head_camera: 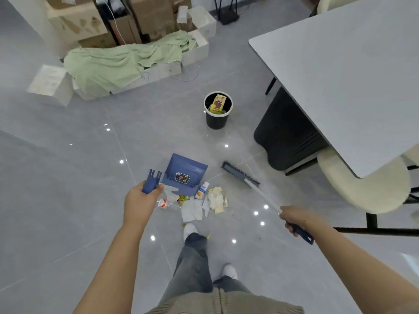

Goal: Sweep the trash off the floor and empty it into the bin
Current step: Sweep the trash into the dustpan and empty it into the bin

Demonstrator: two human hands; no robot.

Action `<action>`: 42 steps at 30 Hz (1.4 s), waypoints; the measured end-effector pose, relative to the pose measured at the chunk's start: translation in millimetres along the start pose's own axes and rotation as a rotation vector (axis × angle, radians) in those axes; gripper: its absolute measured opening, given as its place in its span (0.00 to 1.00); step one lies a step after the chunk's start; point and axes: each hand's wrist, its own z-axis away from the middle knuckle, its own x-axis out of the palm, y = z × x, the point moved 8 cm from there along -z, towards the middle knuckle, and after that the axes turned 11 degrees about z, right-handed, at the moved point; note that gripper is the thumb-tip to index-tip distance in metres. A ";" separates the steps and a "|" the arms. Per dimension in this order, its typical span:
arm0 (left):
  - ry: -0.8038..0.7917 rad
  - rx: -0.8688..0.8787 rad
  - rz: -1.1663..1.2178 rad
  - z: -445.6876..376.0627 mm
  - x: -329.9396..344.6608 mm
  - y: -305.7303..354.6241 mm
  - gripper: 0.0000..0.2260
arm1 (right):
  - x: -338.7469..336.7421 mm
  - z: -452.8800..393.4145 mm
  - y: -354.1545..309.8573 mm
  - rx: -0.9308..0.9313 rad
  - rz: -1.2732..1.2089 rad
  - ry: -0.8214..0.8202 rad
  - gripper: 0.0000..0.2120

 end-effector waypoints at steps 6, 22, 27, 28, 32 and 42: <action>-0.044 -0.022 -0.081 74.8 20.5 -40.0 0.06 | 31.0 -17.8 51.0 -0.016 0.071 0.016 0.11; -0.057 -0.313 -0.211 173.5 -22.2 -176.7 0.11 | 108.9 -9.1 61.5 -0.029 0.102 -0.012 0.12; -0.107 -0.294 -0.304 202.8 -21.6 -212.6 0.14 | 143.8 14.4 44.9 -0.042 0.204 -0.006 0.17; -0.122 -0.270 -0.321 208.2 -19.0 -212.4 0.15 | 155.1 21.2 45.0 -0.044 0.225 -0.009 0.16; -0.130 -0.220 -0.318 215.3 -11.5 -208.4 0.18 | 206.1 50.7 48.6 -0.042 0.316 -0.072 0.15; -0.142 -0.177 -0.250 195.7 -19.3 -225.5 0.11 | 289.7 121.9 46.5 -0.114 0.478 -0.200 0.15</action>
